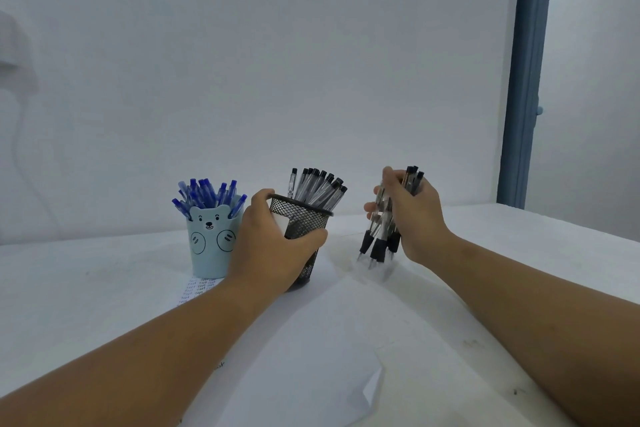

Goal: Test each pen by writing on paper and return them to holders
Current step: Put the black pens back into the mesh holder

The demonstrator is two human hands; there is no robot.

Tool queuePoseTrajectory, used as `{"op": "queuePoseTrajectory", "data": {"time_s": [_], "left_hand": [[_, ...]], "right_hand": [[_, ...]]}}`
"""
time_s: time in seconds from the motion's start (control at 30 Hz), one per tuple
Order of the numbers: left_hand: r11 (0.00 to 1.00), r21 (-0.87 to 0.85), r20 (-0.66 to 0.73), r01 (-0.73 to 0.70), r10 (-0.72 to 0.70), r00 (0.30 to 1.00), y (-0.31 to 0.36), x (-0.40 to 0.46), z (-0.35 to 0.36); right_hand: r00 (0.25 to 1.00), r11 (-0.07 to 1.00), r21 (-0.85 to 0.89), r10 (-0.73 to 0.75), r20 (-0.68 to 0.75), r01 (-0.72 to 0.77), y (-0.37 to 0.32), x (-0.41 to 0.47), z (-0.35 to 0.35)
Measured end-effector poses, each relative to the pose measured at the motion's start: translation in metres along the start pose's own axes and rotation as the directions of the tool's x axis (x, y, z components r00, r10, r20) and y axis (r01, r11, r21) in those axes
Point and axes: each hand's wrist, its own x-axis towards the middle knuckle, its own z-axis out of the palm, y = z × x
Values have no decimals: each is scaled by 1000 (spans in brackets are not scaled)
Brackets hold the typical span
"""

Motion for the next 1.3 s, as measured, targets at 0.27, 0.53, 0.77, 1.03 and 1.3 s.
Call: {"op": "queuePoseTrajectory", "data": {"time_s": [0.27,0.53,0.77,1.03,1.3], "left_hand": [[1000,-1,-9,-14,14,1000,-1,1,0],[1000,-6,0,-3,3,1000,0,0,1],[1000,-3,-8,15,-15,1000,1,-1,1],[1000,4,-5,-26,26,1000,-1,0,0],[995,49,6,-87,87,996,3,-4,0]], "right_hand": [[999,992,-127,-21,47,26,3,-3,0],[992,974,-193,-115,45,122,4,0,0],[988,961,-233,-144,47,151,2,-5,4],[984,962,-216,-175,-26,166,-15,-2,0],[964,934,-254,-265,-15,253,-20,-4,9]]}}
